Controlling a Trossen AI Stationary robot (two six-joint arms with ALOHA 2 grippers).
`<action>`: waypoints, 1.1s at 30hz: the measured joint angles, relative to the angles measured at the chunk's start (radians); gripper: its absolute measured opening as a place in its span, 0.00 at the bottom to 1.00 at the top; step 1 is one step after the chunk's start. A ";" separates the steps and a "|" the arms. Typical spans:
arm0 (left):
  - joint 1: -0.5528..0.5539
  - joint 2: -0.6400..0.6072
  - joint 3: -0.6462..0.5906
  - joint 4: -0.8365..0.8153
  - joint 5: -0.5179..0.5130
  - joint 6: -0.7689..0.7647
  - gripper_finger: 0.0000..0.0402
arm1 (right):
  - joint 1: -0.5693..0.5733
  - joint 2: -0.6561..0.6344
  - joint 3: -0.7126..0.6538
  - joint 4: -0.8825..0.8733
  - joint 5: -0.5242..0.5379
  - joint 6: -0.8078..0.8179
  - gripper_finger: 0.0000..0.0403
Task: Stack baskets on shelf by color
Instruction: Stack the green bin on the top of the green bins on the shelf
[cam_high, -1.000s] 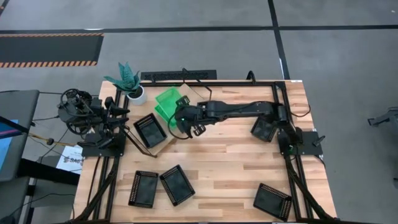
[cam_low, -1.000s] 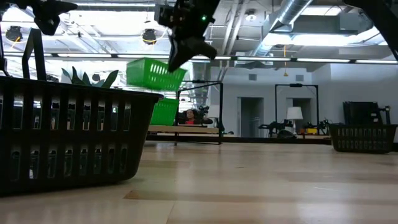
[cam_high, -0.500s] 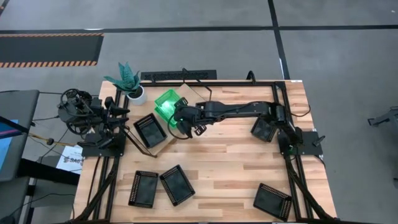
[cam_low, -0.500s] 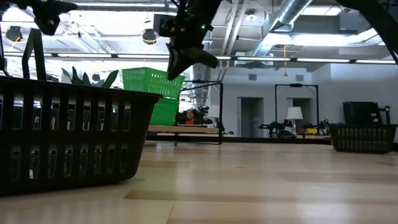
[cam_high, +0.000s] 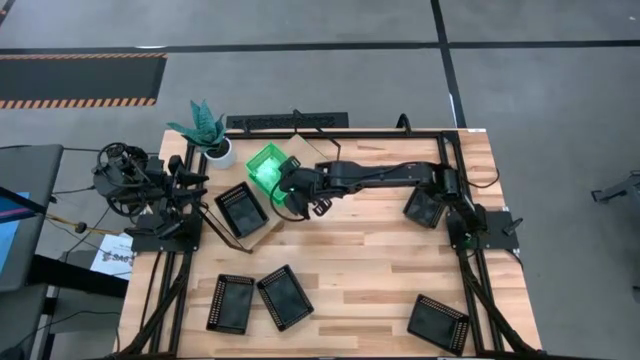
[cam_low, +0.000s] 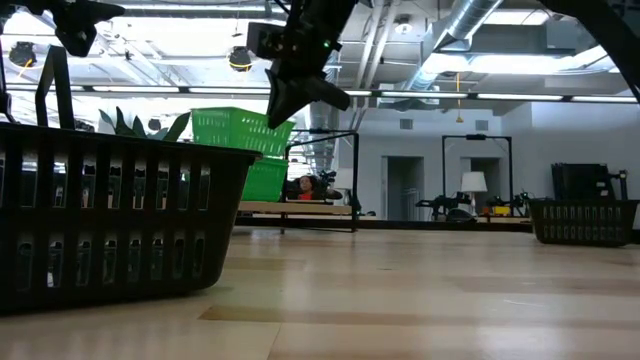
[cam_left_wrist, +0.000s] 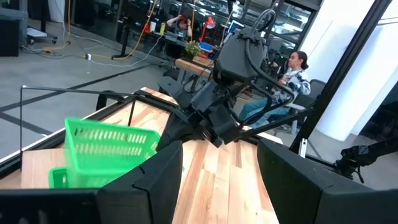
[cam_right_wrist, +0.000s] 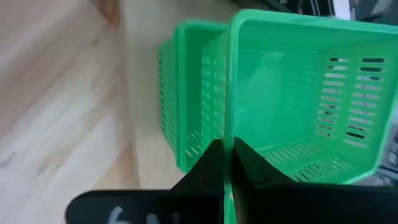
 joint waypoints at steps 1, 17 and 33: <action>0.000 0.000 0.000 0.000 0.000 0.000 0.49 | 0.000 0.000 0.000 0.001 -0.014 0.002 0.05; 0.000 0.000 0.000 0.000 0.000 -0.001 0.49 | -0.005 0.000 0.000 -0.004 -0.044 0.025 0.05; 0.000 0.000 0.000 0.000 0.000 -0.002 0.49 | -0.025 0.000 0.000 -0.003 -0.045 0.026 0.15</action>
